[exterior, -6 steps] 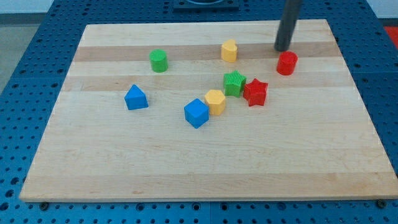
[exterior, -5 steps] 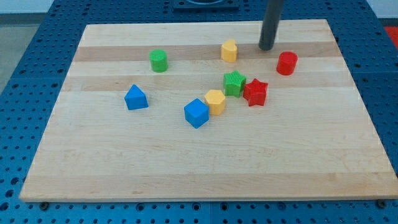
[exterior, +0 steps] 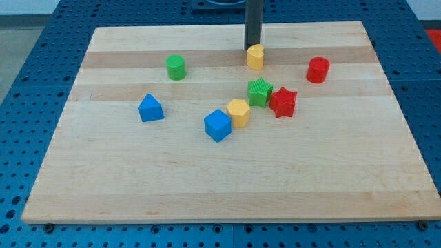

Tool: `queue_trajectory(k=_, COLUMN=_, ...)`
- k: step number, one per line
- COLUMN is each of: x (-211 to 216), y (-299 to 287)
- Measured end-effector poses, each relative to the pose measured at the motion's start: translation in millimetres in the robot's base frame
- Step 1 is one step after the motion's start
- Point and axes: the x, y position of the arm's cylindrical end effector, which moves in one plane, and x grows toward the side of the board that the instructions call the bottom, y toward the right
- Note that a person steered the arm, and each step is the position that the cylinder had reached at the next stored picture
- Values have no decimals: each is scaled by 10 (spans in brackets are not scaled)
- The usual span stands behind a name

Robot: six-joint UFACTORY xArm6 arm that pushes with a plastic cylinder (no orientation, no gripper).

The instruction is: Move the red circle to the top right

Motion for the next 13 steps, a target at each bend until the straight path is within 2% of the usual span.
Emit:
queue_trajectory(k=4, x=376, y=96)
queue_trajectory(k=6, x=391, y=387)
queue_trajectory(k=7, x=530, y=360)
queue_trajectory(k=10, x=749, y=-295)
queue_trajectory(k=11, x=834, y=-346)
queue_trajectory(k=13, x=719, y=-295)
